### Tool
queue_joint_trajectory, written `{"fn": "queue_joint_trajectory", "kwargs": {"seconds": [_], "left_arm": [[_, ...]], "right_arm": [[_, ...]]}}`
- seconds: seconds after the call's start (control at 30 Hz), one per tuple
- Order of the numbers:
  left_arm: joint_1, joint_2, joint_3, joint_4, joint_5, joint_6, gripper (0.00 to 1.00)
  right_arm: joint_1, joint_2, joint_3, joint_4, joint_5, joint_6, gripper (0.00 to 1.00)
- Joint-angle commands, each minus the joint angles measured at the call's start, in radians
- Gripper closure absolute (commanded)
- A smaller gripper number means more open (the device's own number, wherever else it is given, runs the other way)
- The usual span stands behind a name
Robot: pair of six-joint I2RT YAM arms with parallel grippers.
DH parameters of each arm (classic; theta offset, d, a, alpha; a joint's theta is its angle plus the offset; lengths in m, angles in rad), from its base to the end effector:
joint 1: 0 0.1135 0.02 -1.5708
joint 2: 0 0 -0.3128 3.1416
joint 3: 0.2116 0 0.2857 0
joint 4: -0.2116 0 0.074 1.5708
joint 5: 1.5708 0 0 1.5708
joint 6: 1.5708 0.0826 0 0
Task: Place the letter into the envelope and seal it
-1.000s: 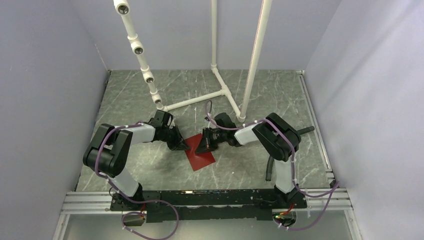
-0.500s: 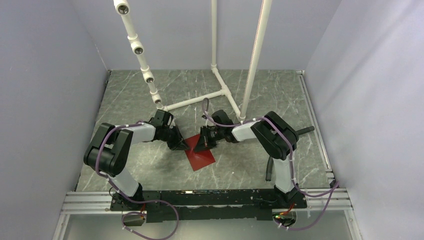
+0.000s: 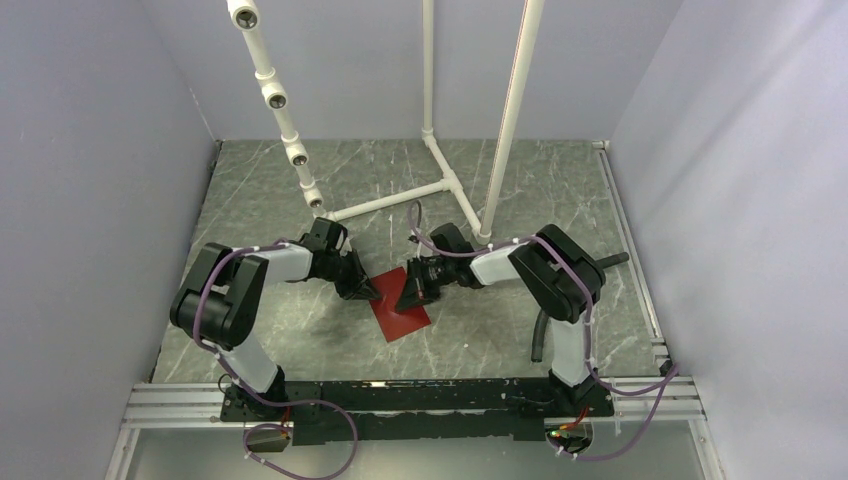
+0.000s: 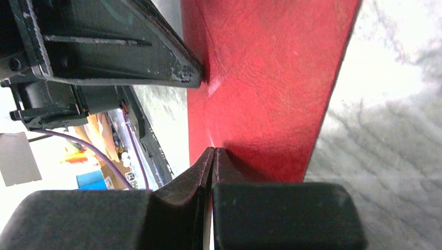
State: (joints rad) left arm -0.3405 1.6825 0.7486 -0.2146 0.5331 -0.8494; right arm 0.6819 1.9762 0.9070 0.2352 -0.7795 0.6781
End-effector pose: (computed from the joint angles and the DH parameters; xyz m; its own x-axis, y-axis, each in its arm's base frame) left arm 0.2958 -0.1493 0.1031 -0.9312 -0.3561 0.0774 -0.3260 0.7189 -0.6139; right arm 0.2891 0.3095 0.0866 -0.9590 -0.2038 -0.1967 -0.2740 0.4911 0.8269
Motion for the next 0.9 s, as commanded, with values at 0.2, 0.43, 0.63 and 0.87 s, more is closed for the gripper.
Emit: {"fn": "queue_joint_trajectory", "kwargs": {"seconds": [0.2, 0.43, 0.63, 0.87], "left_arm": [[-0.011, 0.083, -0.043, -0.067, -0.208, 0.082, 0.98], [-0.011, 0.013, -0.007, -0.084, -0.169, 0.110, 0.98], [-0.011, -0.116, 0.059, -0.126, -0.159, 0.154, 0.94], [-0.011, -0.336, 0.064, -0.126, -0.273, 0.149, 0.55]], "right_arm": [[-0.047, -0.114, -0.119, -0.246, 0.181, -0.145, 0.96], [-0.047, -0.393, -0.161, -0.380, 0.318, -0.222, 0.96], [-0.047, -0.617, -0.144, -0.494, 0.539, -0.241, 0.94], [-0.049, -0.689, -0.127, -0.614, 0.984, -0.017, 0.79]]}}
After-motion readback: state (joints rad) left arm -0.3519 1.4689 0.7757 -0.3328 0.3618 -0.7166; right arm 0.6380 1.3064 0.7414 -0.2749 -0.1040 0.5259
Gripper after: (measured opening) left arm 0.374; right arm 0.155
